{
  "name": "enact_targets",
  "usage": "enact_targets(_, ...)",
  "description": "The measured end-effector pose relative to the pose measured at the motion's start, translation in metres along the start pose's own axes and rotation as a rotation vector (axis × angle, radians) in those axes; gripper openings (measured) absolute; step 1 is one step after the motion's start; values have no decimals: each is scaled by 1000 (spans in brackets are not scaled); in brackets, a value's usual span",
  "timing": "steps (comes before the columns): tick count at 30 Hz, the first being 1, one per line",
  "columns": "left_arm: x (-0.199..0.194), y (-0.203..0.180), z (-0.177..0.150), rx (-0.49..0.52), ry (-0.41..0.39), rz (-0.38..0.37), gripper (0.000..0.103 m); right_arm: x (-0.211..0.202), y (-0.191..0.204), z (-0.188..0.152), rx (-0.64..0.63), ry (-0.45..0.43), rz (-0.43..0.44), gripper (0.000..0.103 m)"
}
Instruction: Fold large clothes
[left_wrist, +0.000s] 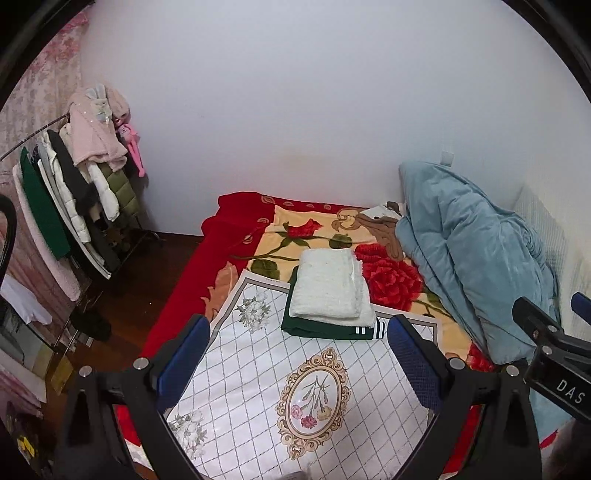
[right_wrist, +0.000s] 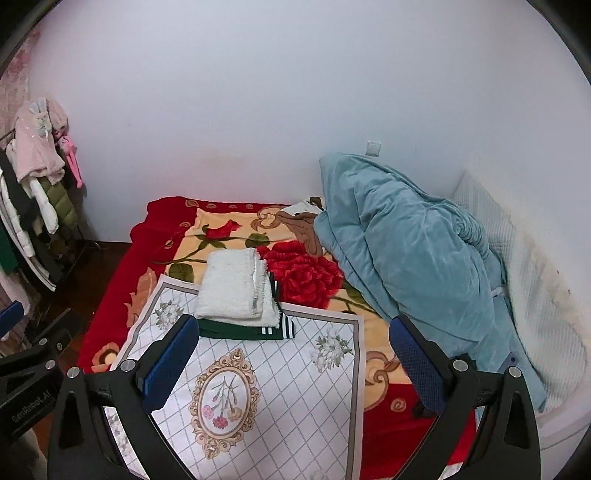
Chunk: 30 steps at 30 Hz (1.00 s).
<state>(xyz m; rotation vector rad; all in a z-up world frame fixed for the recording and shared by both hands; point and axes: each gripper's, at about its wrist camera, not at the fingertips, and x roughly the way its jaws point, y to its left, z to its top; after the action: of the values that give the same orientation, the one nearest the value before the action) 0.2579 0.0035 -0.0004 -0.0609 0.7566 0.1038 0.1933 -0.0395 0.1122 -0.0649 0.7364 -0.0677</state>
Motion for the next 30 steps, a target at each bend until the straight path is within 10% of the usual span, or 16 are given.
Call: enact_targets(30,-40,2,-12,-12,-18,10,98,-47,-4,-1,-23,-6,39,103)
